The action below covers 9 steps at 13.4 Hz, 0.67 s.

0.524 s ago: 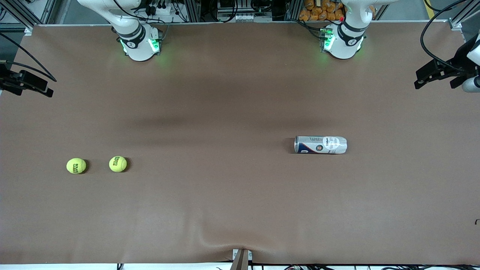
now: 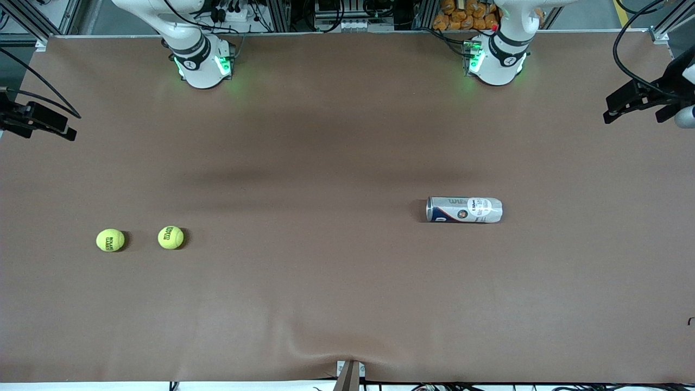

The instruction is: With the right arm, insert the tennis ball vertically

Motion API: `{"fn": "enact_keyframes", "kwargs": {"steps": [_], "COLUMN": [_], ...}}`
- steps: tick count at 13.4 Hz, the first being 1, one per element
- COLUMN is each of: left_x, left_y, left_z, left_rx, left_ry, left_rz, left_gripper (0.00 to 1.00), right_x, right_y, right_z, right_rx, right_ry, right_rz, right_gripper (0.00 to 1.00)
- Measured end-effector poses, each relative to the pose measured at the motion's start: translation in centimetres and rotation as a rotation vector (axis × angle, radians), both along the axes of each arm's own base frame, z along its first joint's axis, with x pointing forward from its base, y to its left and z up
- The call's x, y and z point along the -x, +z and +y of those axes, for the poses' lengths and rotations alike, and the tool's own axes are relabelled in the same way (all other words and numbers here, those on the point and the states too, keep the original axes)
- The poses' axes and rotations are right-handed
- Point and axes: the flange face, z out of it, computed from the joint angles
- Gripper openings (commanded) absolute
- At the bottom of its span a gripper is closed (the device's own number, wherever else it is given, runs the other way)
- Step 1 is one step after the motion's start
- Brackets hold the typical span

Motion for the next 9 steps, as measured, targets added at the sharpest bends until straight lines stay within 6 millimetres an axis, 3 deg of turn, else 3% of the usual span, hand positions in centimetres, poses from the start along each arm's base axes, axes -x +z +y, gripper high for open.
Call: {"fn": "enact_keyframes", "kwargs": {"steps": [4,9], "left_x": [0.06,0.14], "left_y": [-0.04,-0.23], "left_z": [0.73,0.68], "left_rx": [0.000,0.000], "left_ry": [0.014,0.012], "left_rz": [0.007,0.019], "left_gripper": [1.00,1.00], "right_x": [0.31,0.53], "right_y": [0.03,0.02], "right_z": [-0.86,-0.58], "right_rx": [-0.021,-0.031], "right_ry": [-0.019,-0.014], "right_rz": [0.012,0.028], "right_gripper": [1.00,1.00]}}
